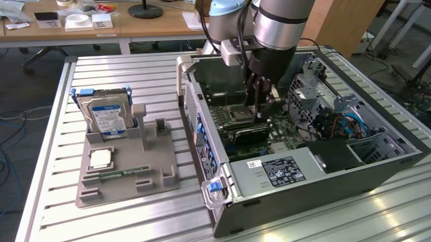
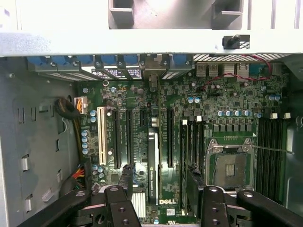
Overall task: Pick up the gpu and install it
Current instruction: 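Insert the gpu into the slot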
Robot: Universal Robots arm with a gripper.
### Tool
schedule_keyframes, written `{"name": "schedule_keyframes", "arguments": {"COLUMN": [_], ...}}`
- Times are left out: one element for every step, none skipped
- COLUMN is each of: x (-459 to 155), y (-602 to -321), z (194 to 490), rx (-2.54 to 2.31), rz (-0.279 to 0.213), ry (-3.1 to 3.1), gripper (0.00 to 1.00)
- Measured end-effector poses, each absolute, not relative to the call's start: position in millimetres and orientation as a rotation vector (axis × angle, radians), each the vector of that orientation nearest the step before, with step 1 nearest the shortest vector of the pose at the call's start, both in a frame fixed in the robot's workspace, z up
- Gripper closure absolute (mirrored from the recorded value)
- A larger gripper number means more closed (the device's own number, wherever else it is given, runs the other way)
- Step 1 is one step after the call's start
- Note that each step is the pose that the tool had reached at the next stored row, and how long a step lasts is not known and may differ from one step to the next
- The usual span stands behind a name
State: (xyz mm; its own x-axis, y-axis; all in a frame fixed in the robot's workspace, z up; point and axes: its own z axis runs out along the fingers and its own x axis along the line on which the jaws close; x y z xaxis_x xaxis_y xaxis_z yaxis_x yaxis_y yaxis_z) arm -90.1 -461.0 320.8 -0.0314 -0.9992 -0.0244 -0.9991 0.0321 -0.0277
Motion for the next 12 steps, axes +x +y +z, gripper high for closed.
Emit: {"name": "schedule_keyframes", "arguments": {"x": [-90.1, -90.0, -90.0, -90.0, -90.0, -90.1, -90.1, -90.0, -90.0, -90.0, -90.0, -90.1], "y": [-461.0, -461.0, -461.0, -461.0, -461.0, -461.0, -461.0, -461.0, -461.0, -461.0, -461.0, -461.0], "z": [321.8, 322.9, 324.1, 325.2, 326.4, 327.8, 329.4, 331.0, 332.6, 334.1, 335.4, 336.4], "rx": [-2.160, -2.160, -2.160, -2.160, -2.160, -2.160, -2.160, -2.160, -2.160, -2.160, -2.160, -2.160], "rz": [-0.005, -0.004, -0.004, -0.004, -0.004, -0.004, -0.004, -0.004, -0.004, -0.004, -0.004, -0.004], "ry": [2.230, 2.230, 2.230, 2.230, 2.230, 2.230, 2.230, 2.230, 2.230, 2.230, 2.230, 2.230], "gripper": [0.42, 0.42, 0.42, 0.42, 0.42, 0.42, 0.42, 0.42, 0.42, 0.42, 0.42, 0.42]}}
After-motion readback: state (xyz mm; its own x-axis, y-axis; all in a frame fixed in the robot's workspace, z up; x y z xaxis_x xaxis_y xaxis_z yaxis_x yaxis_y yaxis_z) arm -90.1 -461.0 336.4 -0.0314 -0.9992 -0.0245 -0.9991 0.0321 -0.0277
